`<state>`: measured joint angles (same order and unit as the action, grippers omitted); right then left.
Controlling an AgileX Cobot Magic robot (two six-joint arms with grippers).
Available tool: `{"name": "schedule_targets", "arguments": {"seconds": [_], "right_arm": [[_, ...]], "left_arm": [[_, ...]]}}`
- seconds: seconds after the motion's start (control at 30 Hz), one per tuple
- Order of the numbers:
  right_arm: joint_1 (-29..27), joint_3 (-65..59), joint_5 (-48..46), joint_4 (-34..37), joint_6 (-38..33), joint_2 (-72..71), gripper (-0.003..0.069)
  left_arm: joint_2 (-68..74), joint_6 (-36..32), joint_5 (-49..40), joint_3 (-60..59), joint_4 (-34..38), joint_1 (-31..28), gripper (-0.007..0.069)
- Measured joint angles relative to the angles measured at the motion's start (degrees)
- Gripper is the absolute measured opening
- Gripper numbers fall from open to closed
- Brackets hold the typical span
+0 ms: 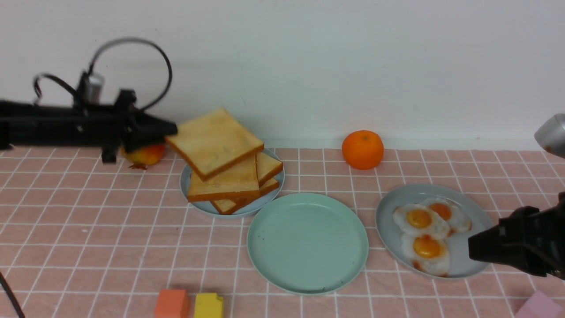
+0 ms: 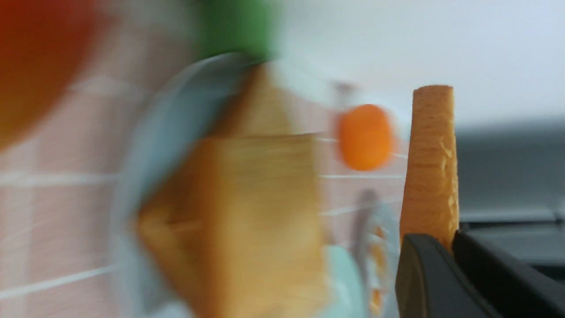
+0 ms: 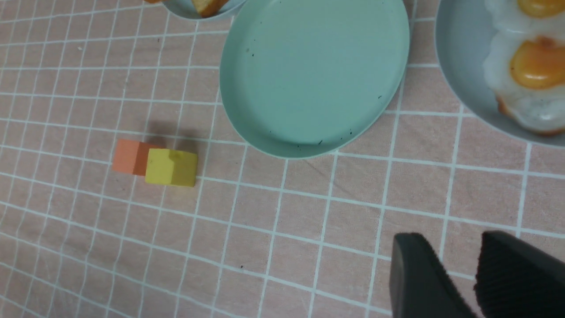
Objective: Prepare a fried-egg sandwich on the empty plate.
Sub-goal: Use the left arm to put a slice of bread into the empty plate in the middle
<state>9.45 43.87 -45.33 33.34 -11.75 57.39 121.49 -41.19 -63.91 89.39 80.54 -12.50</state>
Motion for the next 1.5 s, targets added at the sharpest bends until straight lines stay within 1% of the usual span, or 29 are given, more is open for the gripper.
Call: {"name": "schedule_targets", "arguments": {"seconds": [0.07, 0.17, 0.2, 0.23, 0.3, 0.4, 0.47, 0.5, 0.53, 0.6, 0.7, 0.9, 1.0, 1.07, 1.17, 1.2, 1.23, 1.27, 1.3, 1.33, 1.37, 1.43, 1.47, 1.5], "right_arm": [[0.0, 0.0, -0.07, -1.13, 0.0, 0.0, 0.0242], [0.0, 0.0, 0.04, -2.11, 0.0, 0.0, 0.0242], [0.0, 0.0, 0.17, -2.52, 0.19, 0.0, 0.0242], [0.0, 0.0, 0.22, -2.76, 0.51, 0.0, 0.0242], [0.0, 0.0, 0.42, -3.41, 1.01, 0.07, 0.0242], [0.0, 0.0, 0.54, -4.79, 1.14, 0.18, 0.0242], [0.0, 0.0, 0.54, -6.06, 1.14, 0.18, 0.0242], [0.0, 0.0, 0.54, -6.19, 1.14, 0.18, 0.0242], [0.0, 0.0, 0.57, -6.96, 1.14, 0.18, 0.0242], [0.0, 0.0, 0.83, -7.27, 1.14, 0.18, 0.0242], [0.0, 0.0, 1.46, -7.21, 1.14, 0.18, 0.0242], [0.0, 0.0, 1.77, -6.76, 1.21, 0.18, 0.0242], [0.0, 0.0, 1.77, -6.76, 1.27, 0.18, 0.0242], [0.0, 0.0, 1.77, -6.81, 1.83, 0.18, 0.0242], [0.0, 0.0, 1.84, -6.96, 5.01, 0.18, 0.0242], [0.0, 0.0, 1.91, -7.61, 7.48, 0.18, 0.0245], [0.0, 0.0, 1.99, -7.97, 8.23, 0.18, 0.0247], [0.0, 0.0, 2.37, -10.01, 11.75, 0.3, 0.0258], [0.0, 0.0, 2.64, -11.72, 13.67, 0.6, 0.0268], [0.0, 0.0, 2.91, -13.52, 15.98, 1.06, 0.0277], [0.0, 0.0, 2.98, -13.52, 15.98, 1.2, 0.0279], [0.0, 0.0, 3.59, -17.89, 21.89, 3.36, 0.0316], [0.0, 0.0, 4.13, -18.49, 23.25, 4.37, 0.0325], [0.0, 0.0, 5.34, -19.01, 25.35, 5.87, 0.0342]], "left_arm": [[-1.6, -0.31, -2.15, 2.69, -0.96, 0.79, 0.0082], [-2.68, 1.01, -2.86, 5.29, -3.89, 2.9, 0.0082], [-2.95, 2.99, -3.34, 7.5, -8.37, 6.08, 0.0082], [-2.95, 3.89, -3.5, 8.79, -10.76, 7.84, 0.0082], [-2.5, 5.82, -4.01, 10.99, -17.28, 13.21, 0.0082], [-1.24, 7.32, -4.95, 13.2, -22.64, 19.43, 0.0082], [0.29, 7.82, -5.27, 14.07, -24.95, 22.51, 0.0082], [0.47, 7.82, -5.27, 14.15, -25.13, 22.51, 0.0082], [1.73, 7.94, -5.27, 14.35, -26.21, 24.02, 0.0082], [3.57, 7.75, -5.27, 14.41, -27.22, 25.13, 0.0082], [5.72, 6.96, -4.99, 14.41, -27.75, 25.8, 0.0082], [7.28, 6.26, 1.58, 14.46, -28.34, 25.98, 0.0082], [7.28, 6.08, 2.76, 14.48, -29.0, 26.15, 0.0082], [7.28, 6.08, 3.2, 14.48, -30.36, 26.41, 0.0082], [7.28, 6.19, 3.38, 14.48, -32.21, 27.11, 0.0094], [7.28, 6.2, 3.38, 14.48, -32.7, 27.33, 0.0119], [7.28, 6.2, 3.38, 14.48, -32.76, 27.33, 0.0127], [7.28, 6.25, 3.45, 14.48, -32.96, 27.51, 0.0172], [7.28, 6.25, 3.58, 14.48, -33.0, 27.62, 0.02], [7.28, 6.25, 3.75, 14.48, -33.07, 27.61, 0.0248], [7.28, 6.25, 3.81, 14.48, -33.07, 27.61, 0.0257], [7.28, 6.25, 3.75, 14.61, -33.43, 27.61, 0.0375], [7.28, 6.25, 3.57, 14.82, -33.81, 27.61, 0.041], [7.28, 6.25, 3.14, 15.3, -34.46, 27.61, 0.0468]]}}
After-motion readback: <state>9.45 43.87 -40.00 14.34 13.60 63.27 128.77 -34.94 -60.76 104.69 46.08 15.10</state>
